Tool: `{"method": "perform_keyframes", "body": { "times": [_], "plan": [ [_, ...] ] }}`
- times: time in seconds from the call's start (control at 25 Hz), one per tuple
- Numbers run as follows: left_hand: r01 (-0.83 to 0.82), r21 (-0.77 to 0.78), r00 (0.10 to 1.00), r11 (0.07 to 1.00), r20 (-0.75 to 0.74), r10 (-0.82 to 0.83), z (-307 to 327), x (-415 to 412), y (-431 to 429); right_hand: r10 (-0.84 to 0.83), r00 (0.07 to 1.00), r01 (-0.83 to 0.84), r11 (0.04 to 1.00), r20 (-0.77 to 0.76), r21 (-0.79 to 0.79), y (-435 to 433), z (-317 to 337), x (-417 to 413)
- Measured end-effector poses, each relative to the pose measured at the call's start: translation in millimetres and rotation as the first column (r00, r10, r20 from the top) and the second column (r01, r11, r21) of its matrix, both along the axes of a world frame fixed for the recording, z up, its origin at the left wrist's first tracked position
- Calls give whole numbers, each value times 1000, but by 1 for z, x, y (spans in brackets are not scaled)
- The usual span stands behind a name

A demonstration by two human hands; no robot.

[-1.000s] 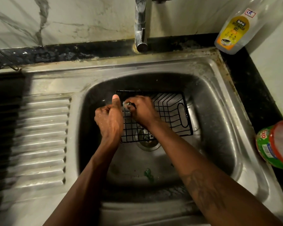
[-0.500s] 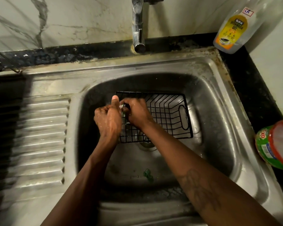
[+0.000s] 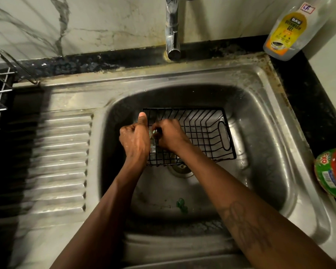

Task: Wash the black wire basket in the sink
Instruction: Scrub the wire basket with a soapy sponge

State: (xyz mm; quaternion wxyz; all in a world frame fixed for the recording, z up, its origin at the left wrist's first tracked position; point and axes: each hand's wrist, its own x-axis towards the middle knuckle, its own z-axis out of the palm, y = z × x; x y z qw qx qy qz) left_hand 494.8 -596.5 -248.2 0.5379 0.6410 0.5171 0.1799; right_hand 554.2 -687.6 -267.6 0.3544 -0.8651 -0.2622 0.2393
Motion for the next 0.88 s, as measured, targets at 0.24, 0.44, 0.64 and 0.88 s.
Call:
{"method": "perform_keyframes", "body": {
  "times": [0.24, 0.44, 0.64, 0.88],
  "plan": [
    [22, -33, 1000, 999, -19, -23, -11, 2, 1, 293, 931, -314, 947, -217, -71, -19, 6, -8],
    [11, -9, 999, 1000, -42, -11, -15, 1, 0, -56, 998, 52, 995, 41, 90, 2, 0, 0],
    [22, -11, 999, 1000, -37, -23, -9, 0, 3, 355, 906, -392, 908, -231, -145, -39, 0, 2],
    [47, 4, 997, 999, -60, -47, -12, -1, -1, 25, 996, -28, 999, 91, 32, -29, -8, 14]
  ]
}}
